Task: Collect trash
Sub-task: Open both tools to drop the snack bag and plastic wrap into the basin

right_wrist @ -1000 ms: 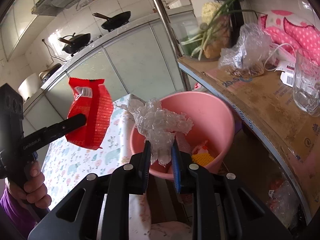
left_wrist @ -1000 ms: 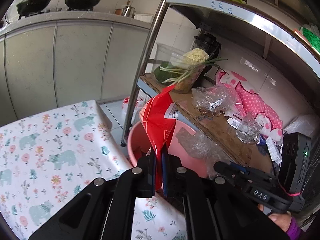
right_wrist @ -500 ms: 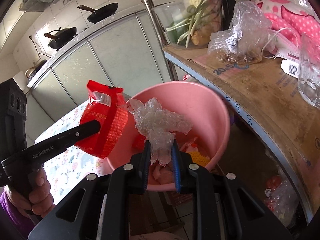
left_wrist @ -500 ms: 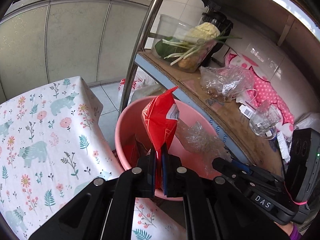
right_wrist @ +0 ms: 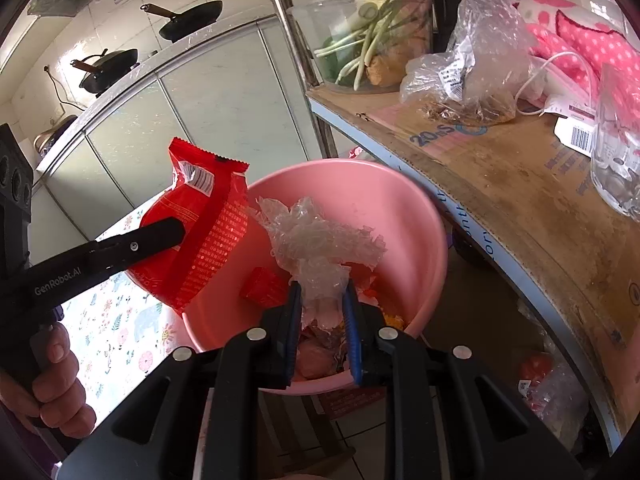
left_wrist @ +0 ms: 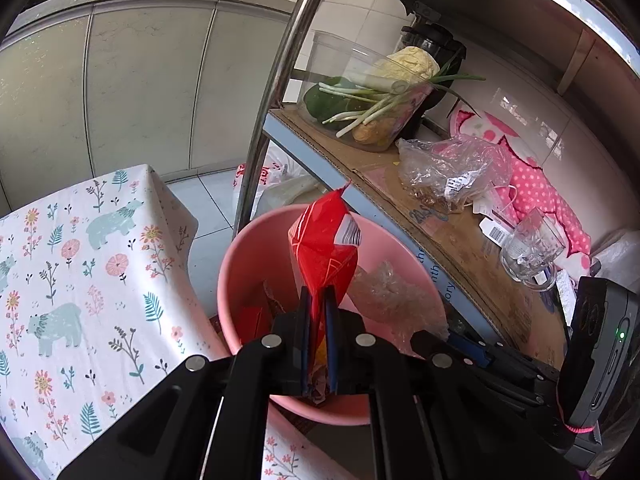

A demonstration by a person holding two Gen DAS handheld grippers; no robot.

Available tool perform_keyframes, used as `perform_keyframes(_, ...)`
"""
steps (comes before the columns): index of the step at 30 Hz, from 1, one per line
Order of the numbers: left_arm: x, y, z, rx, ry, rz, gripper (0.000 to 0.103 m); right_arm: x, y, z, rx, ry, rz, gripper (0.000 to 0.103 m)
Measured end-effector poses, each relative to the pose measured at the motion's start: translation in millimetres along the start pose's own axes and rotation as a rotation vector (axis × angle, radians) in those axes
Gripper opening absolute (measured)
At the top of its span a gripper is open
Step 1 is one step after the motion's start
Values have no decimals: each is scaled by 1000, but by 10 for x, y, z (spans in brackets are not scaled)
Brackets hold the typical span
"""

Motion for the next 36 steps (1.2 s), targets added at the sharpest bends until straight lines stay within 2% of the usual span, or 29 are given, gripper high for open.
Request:
perform_keyframes(8,8,36,-101,0,-38,-7,6,-40,10,-36,-8,-7,7,21)
perform_keyframes(10,-5,36,-135,-3,-48,-6,6,-65,8,-38,-10,-3,19,24)
perform_keyframes(11,-9,33,-146,-3,-51,-6,8,-76,5,-39,-12,0,24,26)
perform_keyframes(12,-16,23,-154,-2,-53,-2,16,-87,1,-43,-13,0,29,26)
perform_keyframes(15,-43,-12,-145,3,-42,12,30,-110,-3,-51,-18,-1,38,26)
perform_keyframes(17,-42,-26,-122,7,-36,14,33,-116,-5,-53,-21,3,40,28)
perform_keyframes(19,-37,-28,-106,9,-34,16,35,-113,-3,-47,-19,6,38,35)
perform_keyframes(21,-31,-31,-86,16,-30,20,41,-104,-8,-41,-16,9,38,35)
perform_keyframes(28,39,-52,-32,31,-14,17,52,-14,-30,-8,-6,14,31,38)
perform_keyframes(30,66,-66,-34,31,-10,17,53,14,-38,8,-3,19,29,43)
perform_keyframes(36,162,-129,-58,26,-5,21,54,123,-63,56,9,29,20,44)
Point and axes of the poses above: each gripper's, at about its wrist camera, not at the fingertips, and x roughly against the way its jaws point, z to its left, y to its top, the point moved 8 cm from there along -x, roughly the way its jaws point, and after that the axes turned 3 degrees about x, right-handed, at the moved point
